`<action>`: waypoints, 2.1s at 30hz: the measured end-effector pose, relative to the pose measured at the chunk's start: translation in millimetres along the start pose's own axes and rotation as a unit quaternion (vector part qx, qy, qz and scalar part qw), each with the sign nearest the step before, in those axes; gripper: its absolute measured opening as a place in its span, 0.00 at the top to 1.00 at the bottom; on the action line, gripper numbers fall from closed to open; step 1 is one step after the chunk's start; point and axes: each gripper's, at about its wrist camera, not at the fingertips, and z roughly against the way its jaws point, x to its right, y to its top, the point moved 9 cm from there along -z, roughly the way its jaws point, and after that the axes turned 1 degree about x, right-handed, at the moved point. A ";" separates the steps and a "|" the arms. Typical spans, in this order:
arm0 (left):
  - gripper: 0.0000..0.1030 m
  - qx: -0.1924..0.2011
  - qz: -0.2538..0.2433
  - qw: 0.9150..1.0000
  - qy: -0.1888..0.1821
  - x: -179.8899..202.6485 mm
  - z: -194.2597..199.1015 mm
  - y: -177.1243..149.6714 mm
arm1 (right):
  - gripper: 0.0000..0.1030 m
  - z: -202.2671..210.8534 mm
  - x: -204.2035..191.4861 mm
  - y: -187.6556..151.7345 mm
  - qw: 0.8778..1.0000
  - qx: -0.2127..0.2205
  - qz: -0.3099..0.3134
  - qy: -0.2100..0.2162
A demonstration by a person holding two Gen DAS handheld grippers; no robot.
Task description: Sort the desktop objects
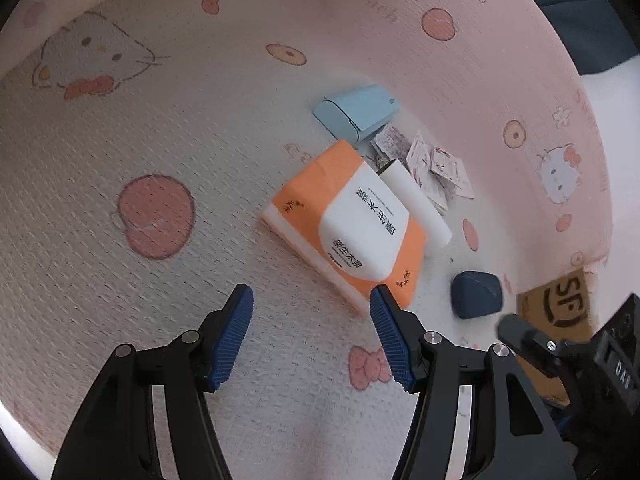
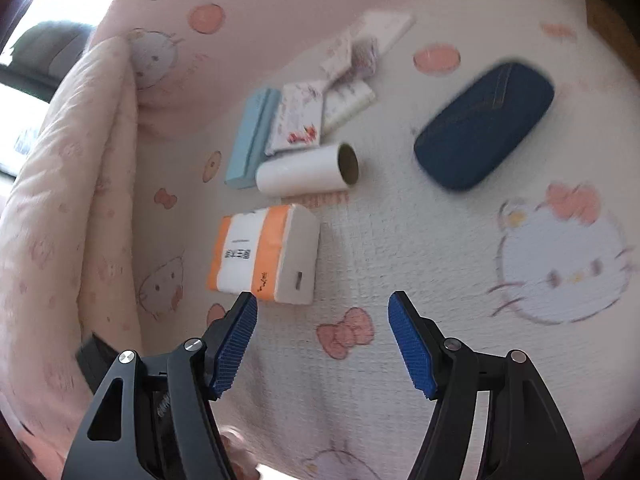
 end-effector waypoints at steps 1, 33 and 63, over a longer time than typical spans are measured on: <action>0.37 0.003 0.004 1.000 0.001 -1.1 -1.2 0.6 | 0.36 -5.3 1.8 -0.3 1.000 -0.005 -0.011 0.003; 0.37 0.006 0.159 0.982 -0.100 -24.6 -49.5 71.1 | 0.38 -83.2 -1.5 30.8 0.988 0.013 -0.127 0.085; 0.57 -0.046 0.053 0.990 -0.118 37.1 -15.2 -26.8 | 0.67 -18.6 36.1 25.3 1.000 -0.002 -0.007 0.015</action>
